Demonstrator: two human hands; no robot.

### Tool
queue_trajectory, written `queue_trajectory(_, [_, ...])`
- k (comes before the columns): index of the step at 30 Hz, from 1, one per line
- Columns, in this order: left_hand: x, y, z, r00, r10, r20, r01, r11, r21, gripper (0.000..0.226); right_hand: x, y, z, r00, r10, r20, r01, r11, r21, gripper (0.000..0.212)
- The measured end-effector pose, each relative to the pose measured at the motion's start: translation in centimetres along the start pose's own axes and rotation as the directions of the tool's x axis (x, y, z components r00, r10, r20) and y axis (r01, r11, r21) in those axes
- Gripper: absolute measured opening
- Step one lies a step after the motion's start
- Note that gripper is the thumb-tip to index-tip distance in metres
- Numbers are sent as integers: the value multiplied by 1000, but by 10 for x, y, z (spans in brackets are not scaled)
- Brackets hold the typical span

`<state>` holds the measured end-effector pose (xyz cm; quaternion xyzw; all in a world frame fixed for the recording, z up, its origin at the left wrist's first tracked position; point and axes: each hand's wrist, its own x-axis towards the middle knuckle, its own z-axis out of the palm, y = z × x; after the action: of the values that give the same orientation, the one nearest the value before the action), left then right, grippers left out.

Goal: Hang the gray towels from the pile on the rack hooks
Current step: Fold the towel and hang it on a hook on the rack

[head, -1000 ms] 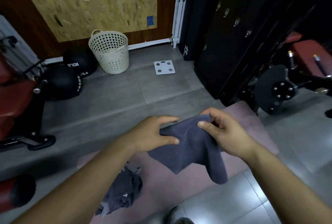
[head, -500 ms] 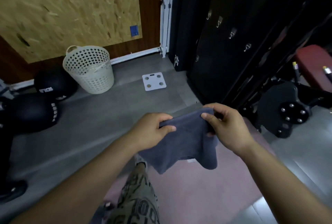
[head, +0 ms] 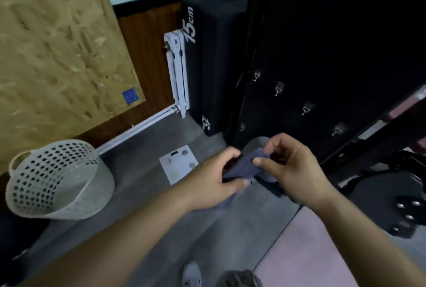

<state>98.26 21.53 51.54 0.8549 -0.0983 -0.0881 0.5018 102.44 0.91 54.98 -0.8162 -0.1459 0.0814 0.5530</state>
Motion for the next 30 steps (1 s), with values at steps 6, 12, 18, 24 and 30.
queue_trajectory(6, [146,-8,-69,996,92,-9,-92,995,-26,13,128,9,-16,981,34,-191,-45,998,-54,9])
queue_trajectory(12, [257,-60,-94,993,5,120,8,994,-104,57,229,60,-15,969,90,-230,-134,974,-183,11])
queue_trajectory(18, [347,-95,-119,875,-51,481,158,970,-186,63,301,105,-5,972,204,-121,-210,977,-43,14])
queue_trajectory(24, [433,-162,-118,823,-103,558,238,955,-175,20,357,165,4,937,292,-190,-284,956,68,18])
queue_trajectory(30, [526,-234,-106,923,86,375,-152,977,149,14,406,231,22,902,240,-360,-219,971,99,15])
